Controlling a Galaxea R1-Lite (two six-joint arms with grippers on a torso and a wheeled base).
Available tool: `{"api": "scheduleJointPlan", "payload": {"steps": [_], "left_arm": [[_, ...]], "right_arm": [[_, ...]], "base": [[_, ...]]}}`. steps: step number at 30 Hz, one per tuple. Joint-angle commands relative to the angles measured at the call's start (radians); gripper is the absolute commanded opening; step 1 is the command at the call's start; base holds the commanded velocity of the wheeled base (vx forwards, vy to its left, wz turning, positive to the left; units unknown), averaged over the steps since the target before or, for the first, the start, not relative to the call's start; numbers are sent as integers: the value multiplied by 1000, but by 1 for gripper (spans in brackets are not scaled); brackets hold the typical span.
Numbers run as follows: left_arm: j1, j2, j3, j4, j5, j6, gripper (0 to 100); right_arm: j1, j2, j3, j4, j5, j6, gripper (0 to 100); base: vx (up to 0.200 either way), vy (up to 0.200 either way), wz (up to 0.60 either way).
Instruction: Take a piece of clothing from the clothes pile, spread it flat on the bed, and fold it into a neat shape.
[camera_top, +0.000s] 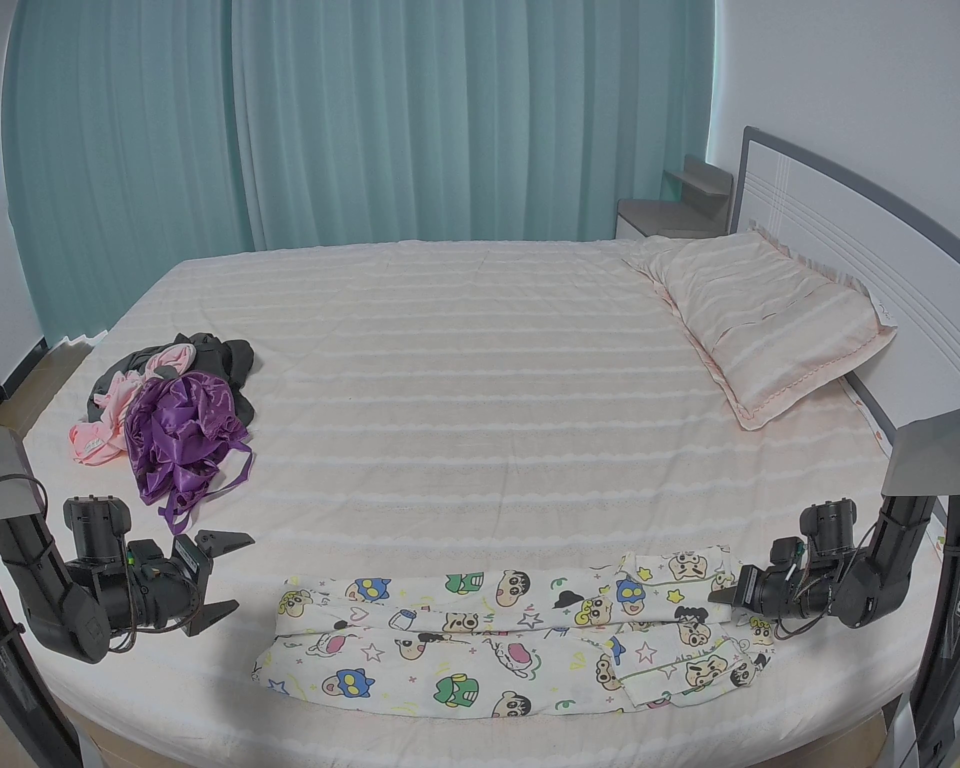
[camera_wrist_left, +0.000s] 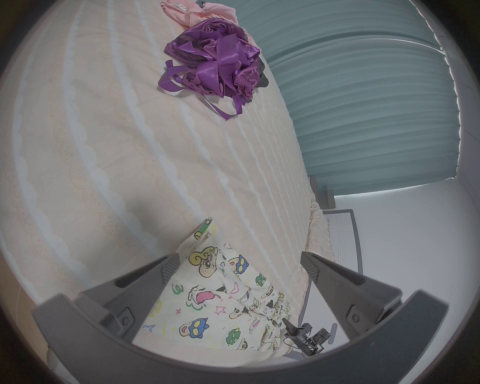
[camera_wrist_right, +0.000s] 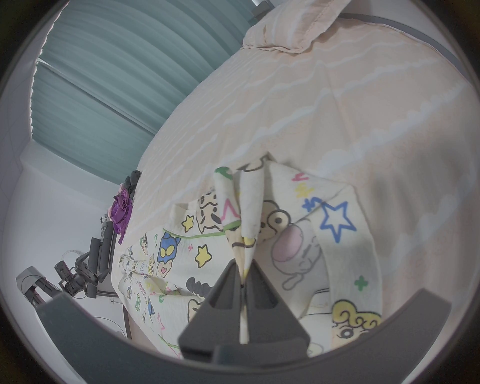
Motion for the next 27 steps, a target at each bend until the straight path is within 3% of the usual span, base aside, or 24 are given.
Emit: {"api": "scheduleJointPlan", "payload": {"steps": [1,11,12,22,27], "left_arm": [[-1,5,11,-8,1,16,100],[-1,16,22,-15,3,56,100],[-1,17,22,-15,4,56,100],[-1,17,22,-15,3,56,100],[-1,17,22,-15,3,56,100]], "right_arm": [[-22,-2,17,-1,-1,-2,0],[-55,-30,45,-4,-1,-12,0],[-49,-30,48,-4,-1,-12,100],[-83,-196,51,8,-24,-6,100],[-51,-304,37,59,-32,-3,100]], "base": [[0,0,0],[0,0,0],[0,0,0],[0,0,0],[0,0,0]]}}
